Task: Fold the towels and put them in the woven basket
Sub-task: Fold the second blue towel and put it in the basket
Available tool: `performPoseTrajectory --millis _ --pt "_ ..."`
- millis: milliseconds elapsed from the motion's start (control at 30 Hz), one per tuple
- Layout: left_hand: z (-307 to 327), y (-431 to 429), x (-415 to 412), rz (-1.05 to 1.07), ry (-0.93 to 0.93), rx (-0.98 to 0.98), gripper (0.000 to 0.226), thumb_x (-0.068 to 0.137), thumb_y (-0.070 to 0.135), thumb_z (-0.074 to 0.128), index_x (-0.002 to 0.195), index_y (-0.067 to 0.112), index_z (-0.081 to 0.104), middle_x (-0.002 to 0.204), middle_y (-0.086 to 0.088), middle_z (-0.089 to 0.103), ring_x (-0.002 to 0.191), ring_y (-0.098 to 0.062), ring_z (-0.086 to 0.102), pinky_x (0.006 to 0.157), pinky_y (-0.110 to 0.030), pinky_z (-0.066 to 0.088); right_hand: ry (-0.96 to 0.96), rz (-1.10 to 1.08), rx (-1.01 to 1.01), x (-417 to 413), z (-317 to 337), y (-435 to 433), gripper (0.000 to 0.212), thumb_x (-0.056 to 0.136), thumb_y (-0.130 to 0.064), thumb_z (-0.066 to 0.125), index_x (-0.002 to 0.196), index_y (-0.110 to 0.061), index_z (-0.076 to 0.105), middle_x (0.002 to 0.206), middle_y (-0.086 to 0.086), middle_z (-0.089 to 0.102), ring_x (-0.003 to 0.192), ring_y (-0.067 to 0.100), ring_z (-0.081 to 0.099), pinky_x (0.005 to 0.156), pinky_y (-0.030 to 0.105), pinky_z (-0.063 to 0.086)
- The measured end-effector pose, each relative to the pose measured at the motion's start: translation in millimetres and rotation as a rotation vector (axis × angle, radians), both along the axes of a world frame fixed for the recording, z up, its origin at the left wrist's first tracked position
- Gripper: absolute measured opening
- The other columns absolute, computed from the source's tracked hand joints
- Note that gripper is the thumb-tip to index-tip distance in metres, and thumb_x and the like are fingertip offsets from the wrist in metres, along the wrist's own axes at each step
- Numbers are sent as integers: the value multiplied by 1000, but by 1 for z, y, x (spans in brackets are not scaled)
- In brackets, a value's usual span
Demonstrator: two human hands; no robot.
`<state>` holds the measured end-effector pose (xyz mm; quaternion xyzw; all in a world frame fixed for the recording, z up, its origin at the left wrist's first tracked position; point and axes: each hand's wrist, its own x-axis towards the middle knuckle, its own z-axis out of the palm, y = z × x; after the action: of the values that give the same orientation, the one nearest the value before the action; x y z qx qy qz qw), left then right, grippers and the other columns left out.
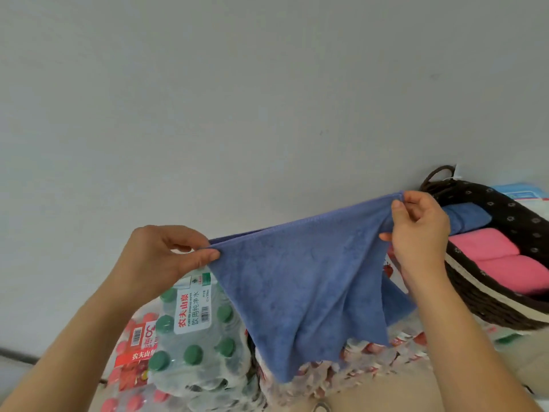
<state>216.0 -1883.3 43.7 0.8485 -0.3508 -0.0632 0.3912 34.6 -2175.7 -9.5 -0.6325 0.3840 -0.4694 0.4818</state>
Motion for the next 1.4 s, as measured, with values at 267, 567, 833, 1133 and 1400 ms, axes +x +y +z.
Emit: performPoseTrajectory --millis 267,567,833,1133,1400 --pt "24 13 -40 -235 252 -202 19 74 22 74 91 29 72 74 -1 70 67 -15 65 62 -17 50 -2 -187 -95 -60 18 30 13 97 -17 51 106 -17 61 95 3 64 83 16 63 57 24 57" --pt "-10 5 -79 -454 325 -106 5 82 25 65 83 22 69 77 -7 70 74 -26 66 74 -40 52 183 -235 -428 -36 75 0 13 90 -32 52 97 -28 62 89 12 63 93 24 58 89 34 47" --pt "-123 29 -86 -216 291 181 24 85 12 58 95 32 50 57 3 51 51 -7 44 55 -28 41 782 250 -499 121 -35 24 23 94 -21 48 85 -14 68 88 9 70 79 31 58 58 31 34" --pt "-153 55 -88 -184 298 468 38 87 17 51 119 38 55 68 16 55 77 -6 55 70 -13 40 781 602 -525 187 -93 97 25 96 -19 47 87 -10 68 87 10 70 82 31 62 62 32 35" --pt "-145 76 -84 -195 462 577 29 79 13 51 99 33 56 67 10 66 64 1 58 75 -24 51 665 744 -512 196 -117 125 21 96 -19 50 94 -16 71 87 5 72 79 26 63 62 26 35"
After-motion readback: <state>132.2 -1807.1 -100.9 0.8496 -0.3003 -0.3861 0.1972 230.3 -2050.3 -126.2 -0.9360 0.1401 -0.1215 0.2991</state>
